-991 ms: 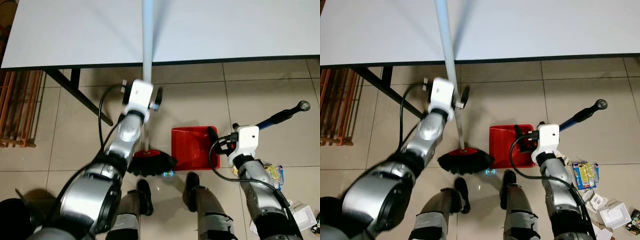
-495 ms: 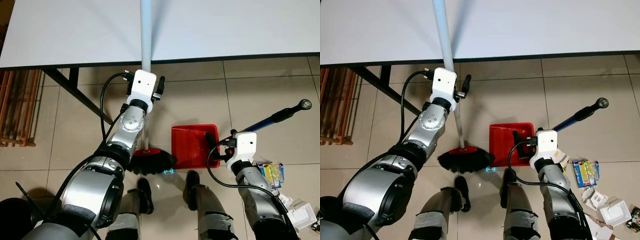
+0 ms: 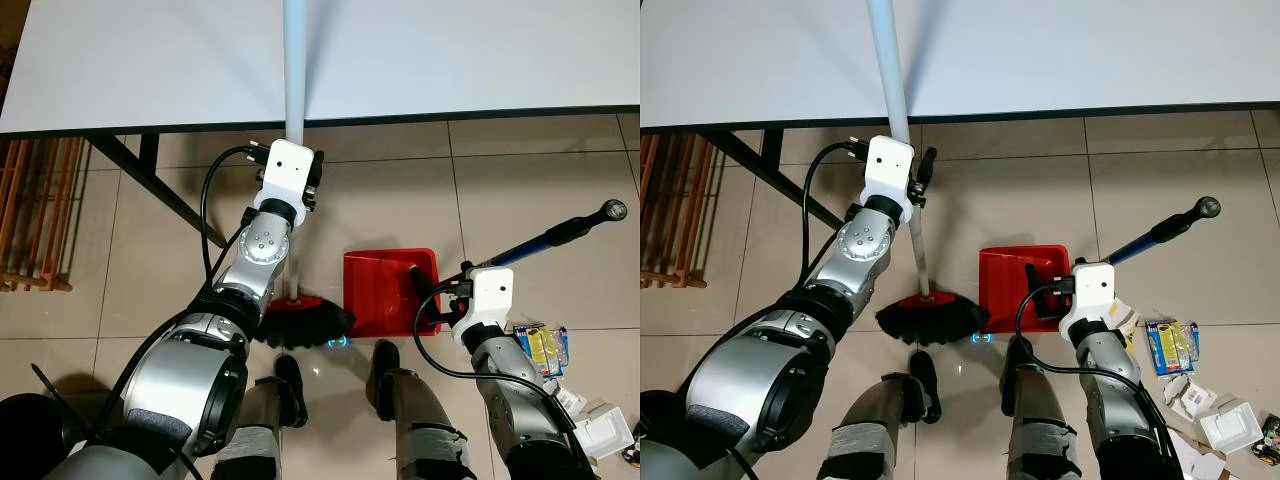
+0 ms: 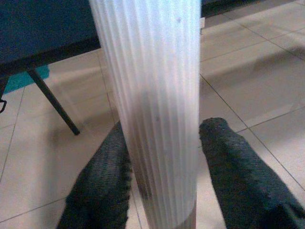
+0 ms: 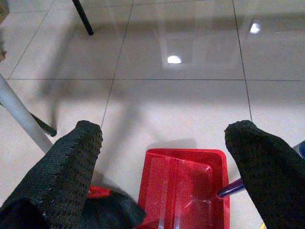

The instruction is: Sweep floor

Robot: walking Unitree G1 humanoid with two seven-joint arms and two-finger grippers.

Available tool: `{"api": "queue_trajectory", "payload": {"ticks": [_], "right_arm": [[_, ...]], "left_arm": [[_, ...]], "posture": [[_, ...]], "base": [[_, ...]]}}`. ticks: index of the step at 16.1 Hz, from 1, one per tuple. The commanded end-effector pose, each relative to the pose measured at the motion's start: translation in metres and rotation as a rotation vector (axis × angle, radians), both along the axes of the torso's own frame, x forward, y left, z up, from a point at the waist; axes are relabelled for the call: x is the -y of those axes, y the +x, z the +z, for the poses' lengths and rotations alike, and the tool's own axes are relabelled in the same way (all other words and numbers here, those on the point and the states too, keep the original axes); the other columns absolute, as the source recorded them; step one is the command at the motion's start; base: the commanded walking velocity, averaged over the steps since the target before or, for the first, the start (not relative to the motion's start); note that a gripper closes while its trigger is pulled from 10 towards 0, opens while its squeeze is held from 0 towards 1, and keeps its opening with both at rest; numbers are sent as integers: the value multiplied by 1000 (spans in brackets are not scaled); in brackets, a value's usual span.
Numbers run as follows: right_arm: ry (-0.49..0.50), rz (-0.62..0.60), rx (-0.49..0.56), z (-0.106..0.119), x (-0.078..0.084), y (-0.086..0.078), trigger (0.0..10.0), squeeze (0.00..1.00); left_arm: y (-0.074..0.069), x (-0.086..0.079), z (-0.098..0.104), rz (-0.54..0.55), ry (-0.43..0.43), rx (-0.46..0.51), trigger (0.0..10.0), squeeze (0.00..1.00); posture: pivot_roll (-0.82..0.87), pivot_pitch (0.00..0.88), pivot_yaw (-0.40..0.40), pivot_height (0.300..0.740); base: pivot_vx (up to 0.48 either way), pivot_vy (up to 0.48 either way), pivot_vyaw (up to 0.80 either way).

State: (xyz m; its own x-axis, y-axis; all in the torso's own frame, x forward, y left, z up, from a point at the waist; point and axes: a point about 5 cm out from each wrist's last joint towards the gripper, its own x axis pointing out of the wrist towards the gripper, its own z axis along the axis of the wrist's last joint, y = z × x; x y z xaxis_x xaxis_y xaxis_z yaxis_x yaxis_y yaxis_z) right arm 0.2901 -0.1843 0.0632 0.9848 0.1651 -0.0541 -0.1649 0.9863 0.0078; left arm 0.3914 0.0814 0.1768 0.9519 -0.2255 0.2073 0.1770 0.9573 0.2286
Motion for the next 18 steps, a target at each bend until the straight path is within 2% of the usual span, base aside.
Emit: {"api": "queue_trajectory", "payload": {"ticks": [1,11,16,18], "right_arm": [[11,-4,-31,-9,1,-9,10000,0],[16,5,-43,-12,-3,-12,10000,0],[22,16,-44,-11,-8,-4,10000,0],[31,16,-47,-12,-11,-1,10000,0]], "left_arm": [[-3,1,-13,-2,14,-45,0,0],[-4,1,-16,-4,21,-55,0,0],[-4,0,-12,3,3,-29,0,0],[-6,-1,-10,8,-16,5,0,0]], "posture": [[-67,486,87,740],[-63,483,86,740],[-61,417,78,740],[-50,363,73,740]], "base": [[0,0,0],[0,0,0],[0,0,0],[0,0,0]]}}
